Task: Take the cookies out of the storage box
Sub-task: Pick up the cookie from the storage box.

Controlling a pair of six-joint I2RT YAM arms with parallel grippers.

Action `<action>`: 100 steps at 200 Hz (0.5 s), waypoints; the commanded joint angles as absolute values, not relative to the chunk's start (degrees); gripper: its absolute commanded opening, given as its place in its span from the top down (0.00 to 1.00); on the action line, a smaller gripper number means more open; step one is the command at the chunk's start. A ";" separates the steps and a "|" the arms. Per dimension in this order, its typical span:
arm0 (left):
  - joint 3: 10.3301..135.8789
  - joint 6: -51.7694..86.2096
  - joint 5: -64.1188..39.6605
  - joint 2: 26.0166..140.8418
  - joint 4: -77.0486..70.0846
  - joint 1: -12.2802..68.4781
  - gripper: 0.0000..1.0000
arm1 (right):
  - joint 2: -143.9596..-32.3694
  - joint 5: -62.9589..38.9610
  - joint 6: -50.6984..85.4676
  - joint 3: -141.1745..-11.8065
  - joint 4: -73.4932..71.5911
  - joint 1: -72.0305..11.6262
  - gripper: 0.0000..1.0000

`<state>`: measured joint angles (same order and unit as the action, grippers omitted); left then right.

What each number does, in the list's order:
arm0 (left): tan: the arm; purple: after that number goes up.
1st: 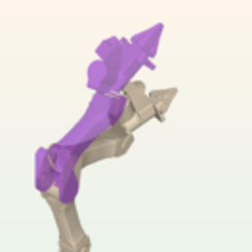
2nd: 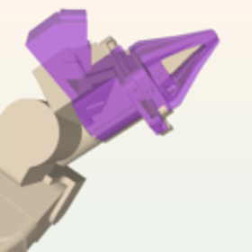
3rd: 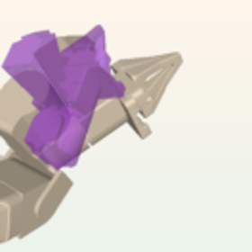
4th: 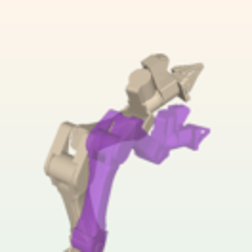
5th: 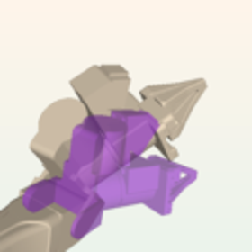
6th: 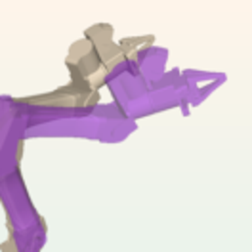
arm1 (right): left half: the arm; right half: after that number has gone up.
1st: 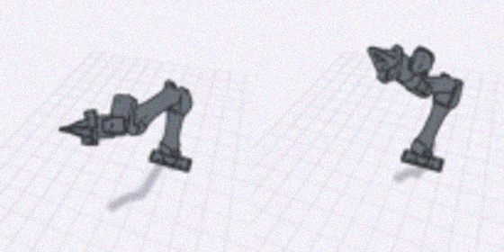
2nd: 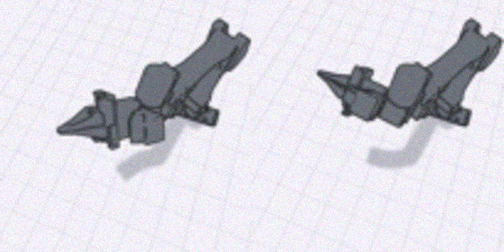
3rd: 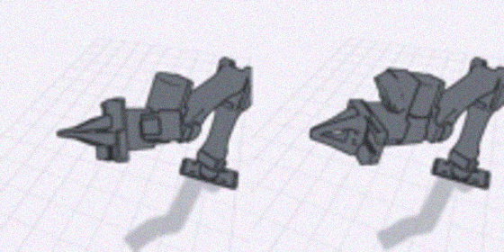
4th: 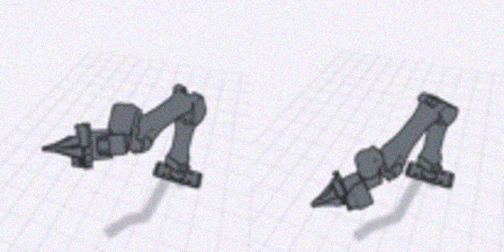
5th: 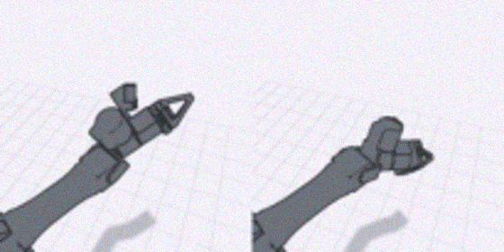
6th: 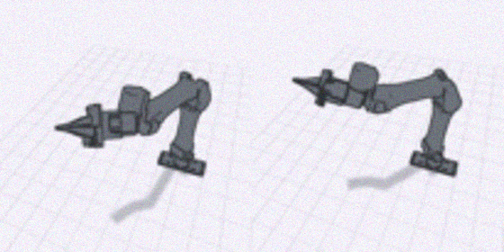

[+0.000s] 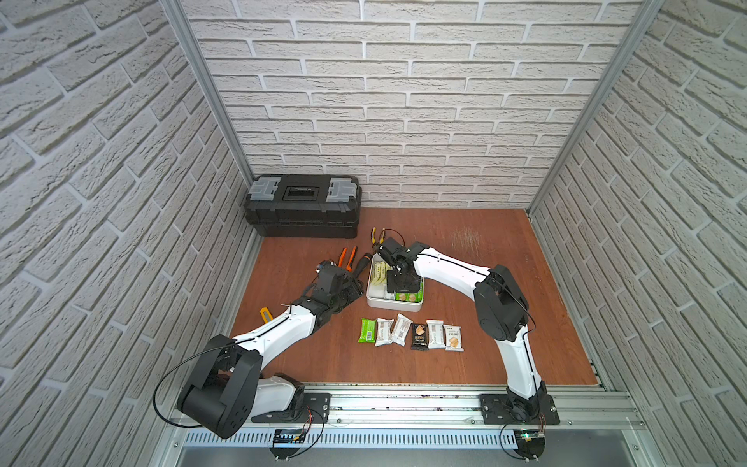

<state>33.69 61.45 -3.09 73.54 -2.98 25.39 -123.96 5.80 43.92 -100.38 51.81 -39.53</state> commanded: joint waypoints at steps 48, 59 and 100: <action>34.71 59.50 -4.55 73.47 -3.78 24.09 0.40 | -128.82 9.73 44.99 -105.45 58.50 -39.42 0.56; 34.71 59.43 -4.71 73.48 -3.78 23.95 0.40 | -129.42 10.76 44.92 -106.55 59.82 -39.38 0.58; 34.38 59.46 -4.73 73.04 -3.87 23.43 0.40 | -130.69 13.80 44.40 -108.98 63.34 -39.56 0.71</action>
